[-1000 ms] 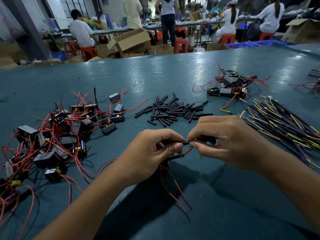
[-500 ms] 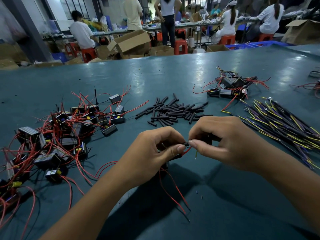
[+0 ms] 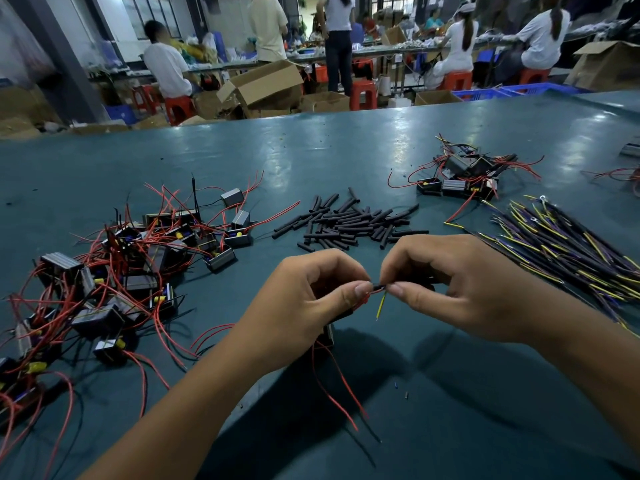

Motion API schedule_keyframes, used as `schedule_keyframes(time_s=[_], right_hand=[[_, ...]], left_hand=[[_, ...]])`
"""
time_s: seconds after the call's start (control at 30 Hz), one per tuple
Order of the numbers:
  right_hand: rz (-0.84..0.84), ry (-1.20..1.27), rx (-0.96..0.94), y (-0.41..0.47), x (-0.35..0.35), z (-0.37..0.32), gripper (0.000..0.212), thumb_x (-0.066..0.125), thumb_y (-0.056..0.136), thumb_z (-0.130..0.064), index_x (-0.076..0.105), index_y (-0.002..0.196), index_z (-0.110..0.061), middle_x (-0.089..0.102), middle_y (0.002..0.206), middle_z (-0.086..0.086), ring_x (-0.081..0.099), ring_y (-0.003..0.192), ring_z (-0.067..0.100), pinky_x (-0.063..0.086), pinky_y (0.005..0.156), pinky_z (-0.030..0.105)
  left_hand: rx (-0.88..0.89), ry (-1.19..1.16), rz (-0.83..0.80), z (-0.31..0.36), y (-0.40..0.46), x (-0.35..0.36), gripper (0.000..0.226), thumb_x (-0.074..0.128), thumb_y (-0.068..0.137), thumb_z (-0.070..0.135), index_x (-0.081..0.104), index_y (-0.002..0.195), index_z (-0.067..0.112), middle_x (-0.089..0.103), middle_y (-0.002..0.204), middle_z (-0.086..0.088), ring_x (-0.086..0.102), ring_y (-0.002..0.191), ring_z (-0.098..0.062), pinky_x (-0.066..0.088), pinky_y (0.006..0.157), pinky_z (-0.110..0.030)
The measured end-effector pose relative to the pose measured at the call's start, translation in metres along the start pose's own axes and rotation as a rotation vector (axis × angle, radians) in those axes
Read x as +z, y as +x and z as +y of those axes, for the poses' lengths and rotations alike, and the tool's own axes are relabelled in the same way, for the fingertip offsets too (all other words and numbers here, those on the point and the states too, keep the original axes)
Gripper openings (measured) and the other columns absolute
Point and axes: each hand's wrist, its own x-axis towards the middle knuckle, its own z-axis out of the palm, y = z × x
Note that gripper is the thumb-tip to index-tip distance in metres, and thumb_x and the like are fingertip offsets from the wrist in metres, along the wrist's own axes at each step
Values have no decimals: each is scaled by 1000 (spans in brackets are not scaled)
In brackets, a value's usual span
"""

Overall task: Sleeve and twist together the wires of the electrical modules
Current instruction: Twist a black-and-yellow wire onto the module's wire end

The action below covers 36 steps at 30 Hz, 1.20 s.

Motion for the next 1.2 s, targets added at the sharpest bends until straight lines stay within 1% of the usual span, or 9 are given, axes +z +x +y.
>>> schedule_keyframes(time_s=[0.17,0.3,0.47,0.67,0.83,0.93,1.0,1.07,1.2], right_hand=[[55,-5,22,1,1,4,4,62,91,-22,63,95,-22,59,80,-16,56,69,6,43,61,15],[62,33,52,0,2,7,4,61,91,-22,61,95,-24,58,76,-13,50,61,8,39,57,16],[62,110,39,-1,1,6,7,63,91,-20,61,96,-24,62,79,-11,57,64,9,47,60,21],[75,75,50,-1,1,5,15,62,92,-34,61,104,-24,68,83,-14,64,66,15,51,63,31],[73,-21,29,1,6,2,9,54,95,-26,61,94,-22,58,70,-23,51,55,5,34,54,10],[72,38,41,0,6,1,2,58,93,-24,59,91,-22,58,68,-21,49,54,4,33,54,8],[55,62,43,-1,6,0,10,67,88,-28,57,91,-25,61,72,-16,50,55,7,37,55,12],[33,52,44,-1,8,0,16,71,84,-29,57,89,-26,63,73,-12,45,52,10,38,52,16],[25,52,48,-2,8,2,16,72,83,-23,57,87,-26,62,71,-15,42,51,9,36,52,13]], left_hand=[[-59,-87,35,-2,1,-1,10,66,93,15,74,97,11,75,83,-4,63,72,-6,51,70,-18],[-148,-210,19,-6,2,-7,28,73,81,16,69,107,8,74,93,-1,69,83,-11,53,80,-20],[-121,-190,37,-5,3,-8,19,75,80,19,72,96,8,72,80,-3,66,75,-12,52,73,-20],[-77,-109,11,-2,2,-7,19,71,82,23,76,92,9,73,74,3,64,70,-4,49,68,-15],[-58,-96,0,-2,3,1,17,68,88,18,71,96,4,74,78,0,63,69,-2,48,66,-13],[-50,-94,27,-1,2,6,18,69,89,17,65,95,0,74,80,-4,65,70,-6,49,68,-17],[-66,-100,22,2,2,2,25,69,87,23,64,99,2,74,86,-5,67,77,-11,52,73,-25],[-46,-53,-10,4,1,-9,25,72,88,26,65,104,7,73,94,0,66,84,-11,52,79,-26],[92,284,-111,7,-2,-29,31,84,76,38,65,96,24,57,83,17,50,74,-4,42,69,-19]])
